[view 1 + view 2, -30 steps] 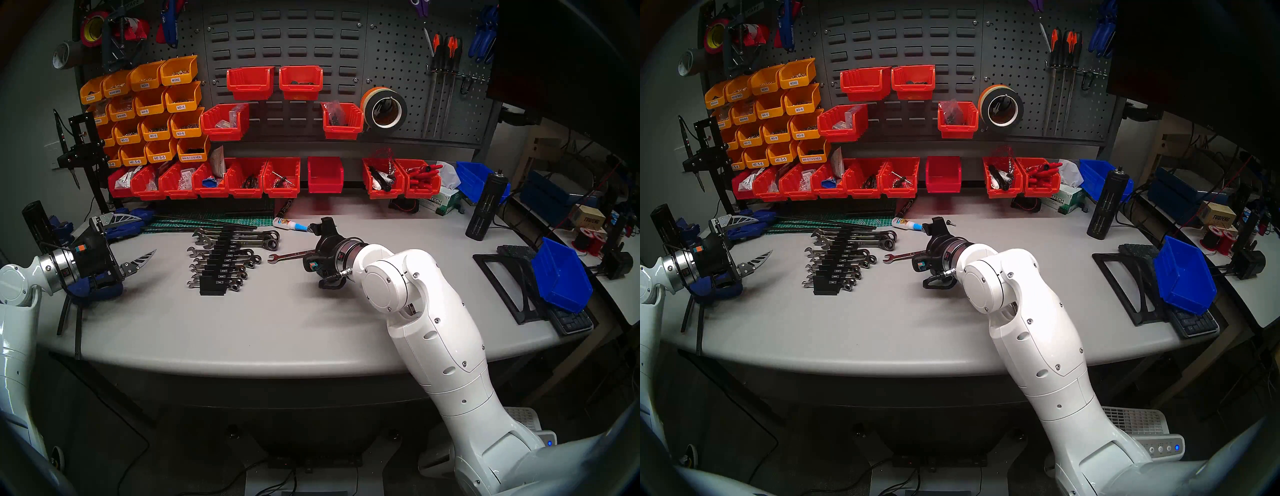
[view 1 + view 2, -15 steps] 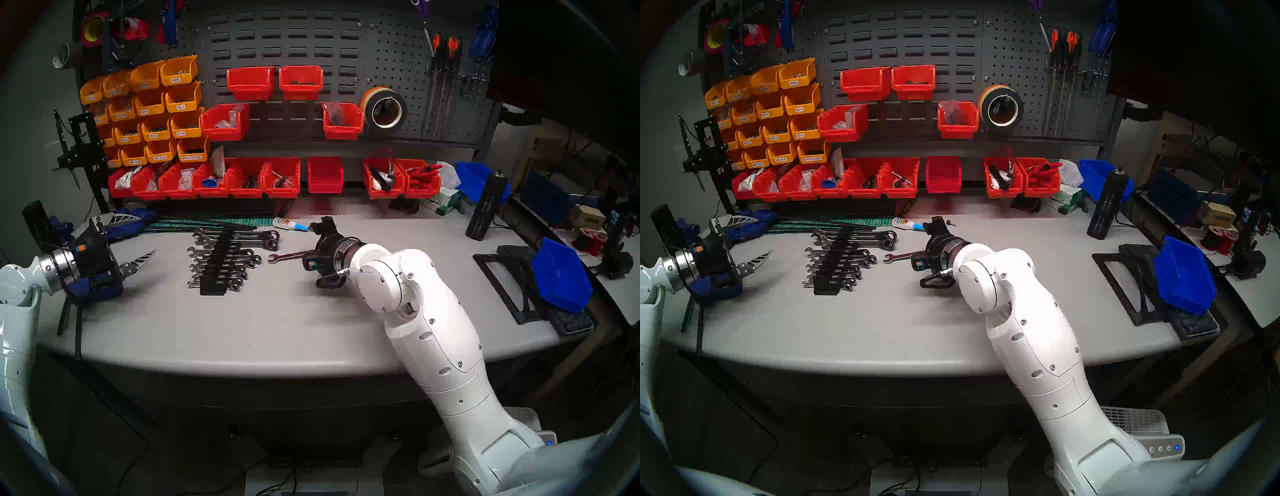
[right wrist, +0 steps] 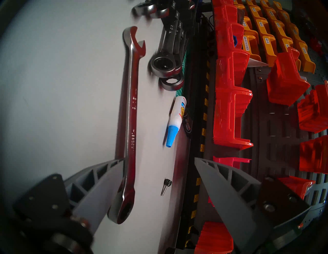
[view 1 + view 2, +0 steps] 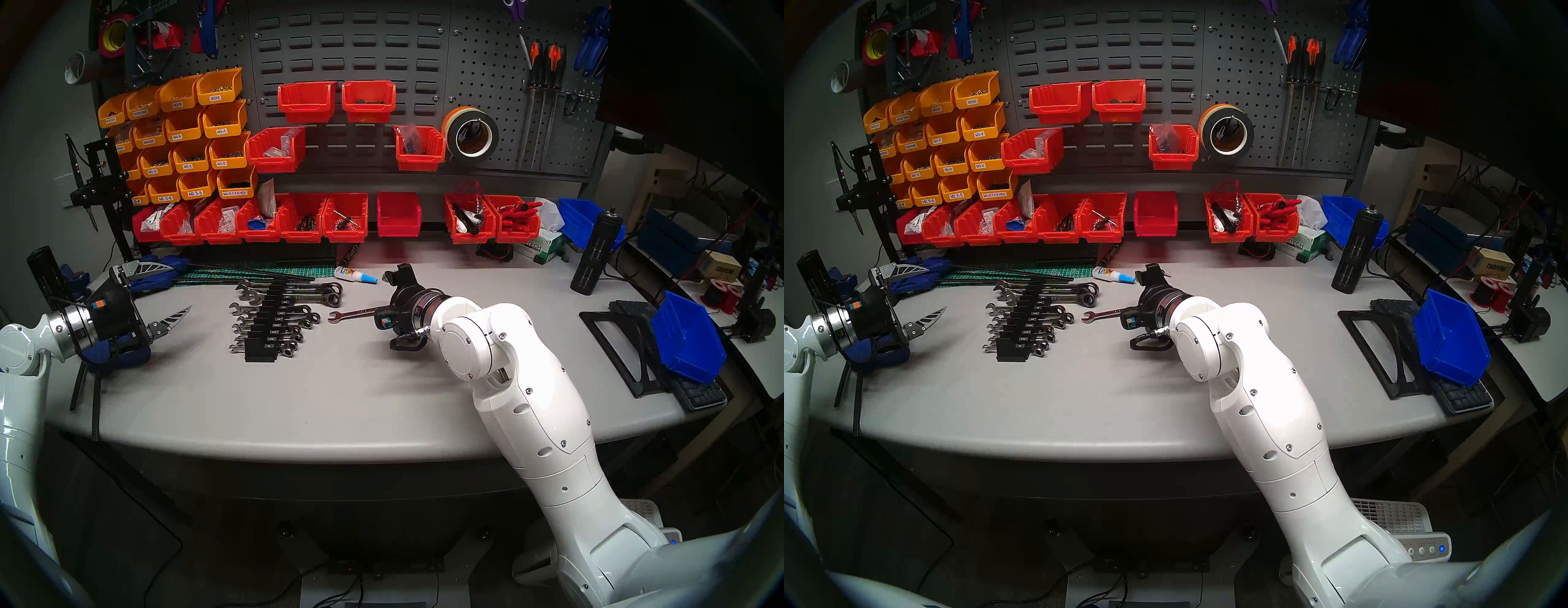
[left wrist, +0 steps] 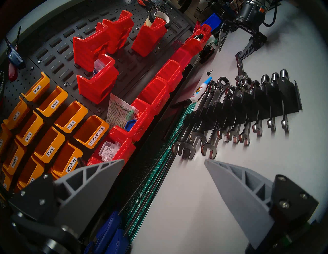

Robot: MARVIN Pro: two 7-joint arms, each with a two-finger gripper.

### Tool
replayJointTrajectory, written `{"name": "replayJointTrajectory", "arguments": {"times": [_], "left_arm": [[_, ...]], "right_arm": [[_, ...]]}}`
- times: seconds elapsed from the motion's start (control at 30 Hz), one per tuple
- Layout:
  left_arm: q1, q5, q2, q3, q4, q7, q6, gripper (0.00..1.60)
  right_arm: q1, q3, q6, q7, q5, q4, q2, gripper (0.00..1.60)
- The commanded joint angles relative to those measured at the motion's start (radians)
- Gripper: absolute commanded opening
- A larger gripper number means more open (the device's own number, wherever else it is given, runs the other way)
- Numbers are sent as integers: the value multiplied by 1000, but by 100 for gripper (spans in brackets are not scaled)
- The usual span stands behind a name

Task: Put the wrenches on the table into the correct slot in the case

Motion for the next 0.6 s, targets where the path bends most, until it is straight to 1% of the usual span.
{"name": "replayJointTrajectory", "arguments": {"times": [0.0,0.57], "left_arm": [[-20,-11,13,-17,-12,6,0,160],[-20,-10,13,-17,-12,7,0,160]], "right_arm": [[-51,-3,3,37,3,89,26,160],[-38,-12,-5,31,16,116,23,160]]}}
